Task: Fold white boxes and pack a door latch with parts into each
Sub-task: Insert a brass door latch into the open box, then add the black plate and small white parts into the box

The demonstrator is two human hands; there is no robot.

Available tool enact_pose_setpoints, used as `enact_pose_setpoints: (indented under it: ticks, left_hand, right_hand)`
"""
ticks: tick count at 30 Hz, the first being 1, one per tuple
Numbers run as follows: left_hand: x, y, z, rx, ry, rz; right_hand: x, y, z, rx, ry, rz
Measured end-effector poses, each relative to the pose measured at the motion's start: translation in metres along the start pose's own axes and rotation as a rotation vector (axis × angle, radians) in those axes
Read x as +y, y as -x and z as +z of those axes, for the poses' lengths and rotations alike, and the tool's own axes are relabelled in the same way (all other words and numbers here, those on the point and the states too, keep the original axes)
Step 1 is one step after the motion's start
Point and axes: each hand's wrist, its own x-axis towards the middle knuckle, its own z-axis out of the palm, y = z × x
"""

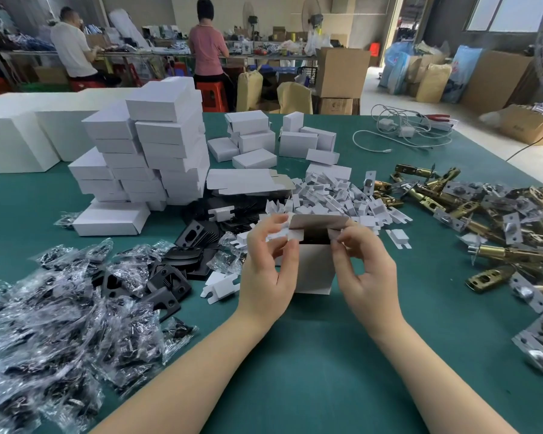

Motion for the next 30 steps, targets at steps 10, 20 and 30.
enact_pose_setpoints:
  ticks: [10, 20, 30]
  left_hand:
    - [0.012, -0.03, -0.018, -0.261, -0.345, 0.048]
    - [0.011, -0.029, -0.017, -0.164, -0.171, -0.119]
    - [0.024, -0.078, -0.069, -0.393, -0.235, -0.52]
  right_hand:
    - [-0.009, -0.022, -0.02, -0.28, 0.28, -0.053]
    - [-0.015, -0.02, -0.011, -0.081, 0.003, 0.177]
    - [-0.011, -0.015, -0.006, -0.106, -0.239, 0.361]
